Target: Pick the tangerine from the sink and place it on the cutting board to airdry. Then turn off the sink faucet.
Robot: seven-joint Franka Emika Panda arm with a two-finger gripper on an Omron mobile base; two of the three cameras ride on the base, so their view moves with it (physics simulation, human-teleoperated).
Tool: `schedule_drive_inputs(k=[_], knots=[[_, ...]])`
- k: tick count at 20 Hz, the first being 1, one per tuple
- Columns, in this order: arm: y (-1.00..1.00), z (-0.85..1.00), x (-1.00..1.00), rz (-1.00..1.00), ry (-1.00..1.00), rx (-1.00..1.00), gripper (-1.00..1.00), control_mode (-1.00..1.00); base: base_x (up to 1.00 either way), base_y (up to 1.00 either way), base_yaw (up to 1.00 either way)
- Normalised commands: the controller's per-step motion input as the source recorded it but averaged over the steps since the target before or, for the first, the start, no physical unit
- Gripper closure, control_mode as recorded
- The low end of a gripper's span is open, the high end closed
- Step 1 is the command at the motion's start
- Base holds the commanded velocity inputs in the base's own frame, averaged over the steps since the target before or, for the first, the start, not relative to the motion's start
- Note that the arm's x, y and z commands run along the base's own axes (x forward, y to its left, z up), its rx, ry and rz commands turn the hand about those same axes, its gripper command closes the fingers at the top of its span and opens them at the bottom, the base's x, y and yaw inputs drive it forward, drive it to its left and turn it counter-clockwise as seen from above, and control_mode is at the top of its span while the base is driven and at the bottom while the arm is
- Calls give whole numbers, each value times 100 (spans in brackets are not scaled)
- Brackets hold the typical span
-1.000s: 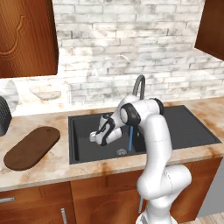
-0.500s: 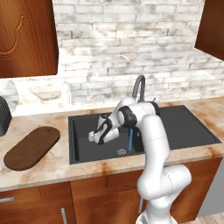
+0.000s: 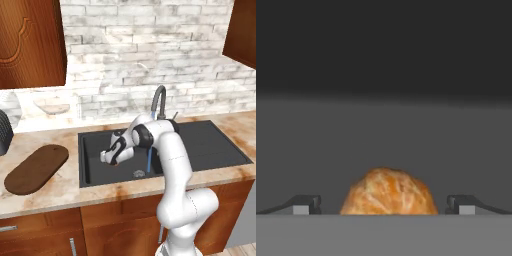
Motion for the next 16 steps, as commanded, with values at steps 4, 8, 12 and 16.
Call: schedule_drive_inputs(k=[4, 8, 12, 16], knots=[[2, -25, 0, -4, 6, 2, -100, -100, 0, 0, 0], [4, -28, 0, -6, 10, 5, 100, -100, 0, 0, 0], [4, -11, 0, -3, 3, 1, 100, -100, 0, 0, 0], [0, 2, -4, 0, 0, 3, 100, -100, 0, 0, 0]])
